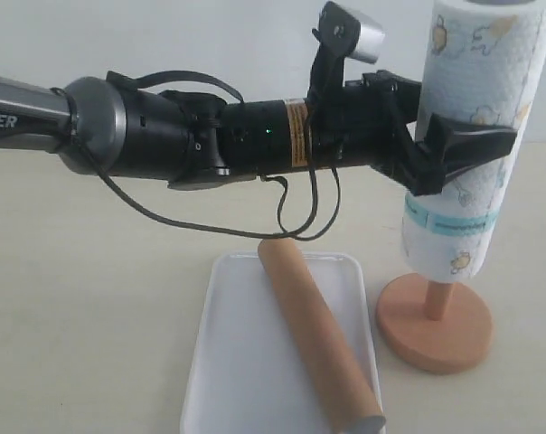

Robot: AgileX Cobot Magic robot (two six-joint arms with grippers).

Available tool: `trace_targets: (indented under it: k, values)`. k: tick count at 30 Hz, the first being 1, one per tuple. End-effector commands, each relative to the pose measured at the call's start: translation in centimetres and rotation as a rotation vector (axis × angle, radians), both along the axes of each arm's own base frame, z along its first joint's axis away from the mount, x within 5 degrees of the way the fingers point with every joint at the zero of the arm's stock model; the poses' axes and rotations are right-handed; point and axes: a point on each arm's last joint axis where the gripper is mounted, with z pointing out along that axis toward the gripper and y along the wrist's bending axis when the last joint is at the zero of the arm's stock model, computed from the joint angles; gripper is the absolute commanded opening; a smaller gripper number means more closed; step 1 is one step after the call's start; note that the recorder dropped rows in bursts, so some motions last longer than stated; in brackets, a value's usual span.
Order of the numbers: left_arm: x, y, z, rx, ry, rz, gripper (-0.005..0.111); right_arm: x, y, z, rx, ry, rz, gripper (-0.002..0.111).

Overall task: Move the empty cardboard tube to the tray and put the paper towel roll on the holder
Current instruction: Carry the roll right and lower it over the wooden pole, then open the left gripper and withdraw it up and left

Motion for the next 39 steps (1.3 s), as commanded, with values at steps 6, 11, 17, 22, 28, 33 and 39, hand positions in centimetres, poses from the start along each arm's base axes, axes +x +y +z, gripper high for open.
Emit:
trace_targets:
  k: [6, 11, 17, 22, 28, 33, 39]
  values:
    - [-0.2, -0.7, -3.8, 0.083, 0.009, -0.088, 0.025, 0.0, 0.0, 0.1, -0.002, -0.007, -0.003, 0.0]
    - [-0.2, -0.8, -4.4, 0.091, 0.019, -0.089, 0.07, 0.0, 0.0, 0.1, -0.002, -0.007, -0.003, 0.0]
    - [-0.1, -0.8, -4.3, 0.089, 0.02, -0.087, 0.08, 0.0, 0.0, 0.1, -0.002, -0.007, -0.003, 0.0]
    - [-0.1, -0.8, -4.4, 0.091, 0.02, -0.084, 0.08, 0.0, 0.0, 0.1, -0.002, -0.007, -0.003, 0.0]
    - [-0.1, -0.7, -4.2, 0.089, 0.017, -0.082, 0.08, 0.0, 0.0, 0.1, -0.002, -0.007, -0.003, 0.0]
    - [-0.3, -0.5, -2.0, 0.061, -0.018, -0.075, 0.08, 0.0, 0.0, 0.1, -0.002, -0.007, -0.003, 0.0]
    - [-1.2, 0.3, 2.6, 0.0, -0.092, -0.068, 0.08, 0.0, 0.0, 0.1, -0.002, -0.007, -0.003, 0.0]
